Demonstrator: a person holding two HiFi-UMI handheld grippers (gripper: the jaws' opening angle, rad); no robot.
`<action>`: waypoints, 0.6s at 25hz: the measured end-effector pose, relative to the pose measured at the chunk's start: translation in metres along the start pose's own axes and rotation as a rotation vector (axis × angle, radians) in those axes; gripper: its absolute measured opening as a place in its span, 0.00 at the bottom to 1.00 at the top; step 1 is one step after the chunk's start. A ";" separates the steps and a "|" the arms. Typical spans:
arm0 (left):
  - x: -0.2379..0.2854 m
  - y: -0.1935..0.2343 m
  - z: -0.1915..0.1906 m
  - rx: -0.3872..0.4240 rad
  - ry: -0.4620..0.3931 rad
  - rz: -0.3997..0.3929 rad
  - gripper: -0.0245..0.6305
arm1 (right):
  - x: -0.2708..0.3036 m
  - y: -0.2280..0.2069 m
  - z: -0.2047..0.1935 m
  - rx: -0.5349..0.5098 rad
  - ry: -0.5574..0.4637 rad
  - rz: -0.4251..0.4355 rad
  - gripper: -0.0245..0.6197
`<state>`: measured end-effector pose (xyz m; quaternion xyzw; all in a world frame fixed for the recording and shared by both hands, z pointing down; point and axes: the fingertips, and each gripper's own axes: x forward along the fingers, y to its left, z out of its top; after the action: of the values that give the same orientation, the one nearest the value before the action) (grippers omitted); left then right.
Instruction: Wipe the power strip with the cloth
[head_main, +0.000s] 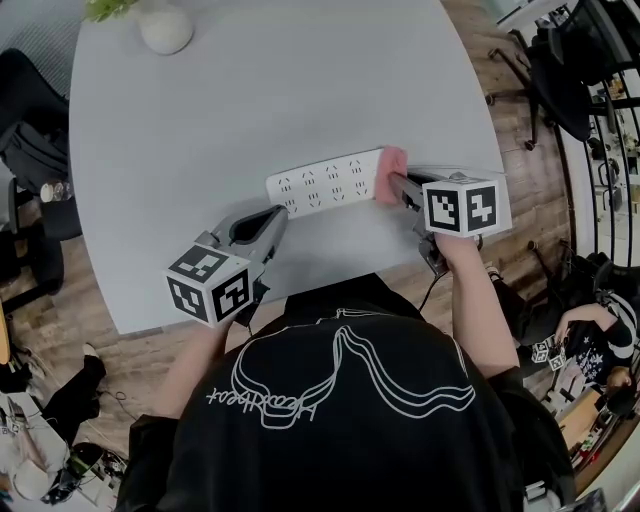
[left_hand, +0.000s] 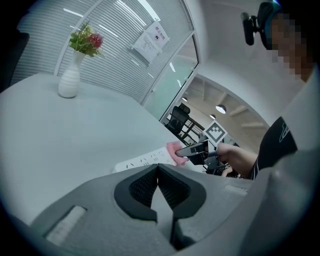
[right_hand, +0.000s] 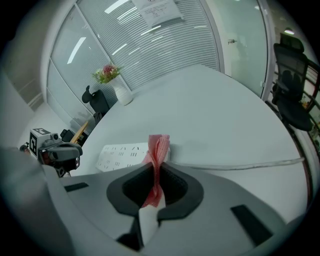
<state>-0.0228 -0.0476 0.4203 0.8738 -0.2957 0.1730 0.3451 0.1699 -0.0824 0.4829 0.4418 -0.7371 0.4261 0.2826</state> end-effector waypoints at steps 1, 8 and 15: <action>0.000 0.000 -0.001 -0.001 0.001 -0.001 0.06 | -0.001 -0.002 0.000 0.006 -0.001 -0.002 0.10; -0.002 -0.001 -0.003 -0.006 0.001 0.004 0.06 | -0.005 -0.009 -0.002 0.009 0.002 -0.005 0.10; -0.011 0.002 -0.005 -0.009 -0.012 0.016 0.06 | -0.012 0.005 0.005 -0.008 -0.022 0.012 0.10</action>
<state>-0.0328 -0.0405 0.4196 0.8709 -0.3056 0.1691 0.3457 0.1707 -0.0810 0.4691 0.4409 -0.7446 0.4200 0.2735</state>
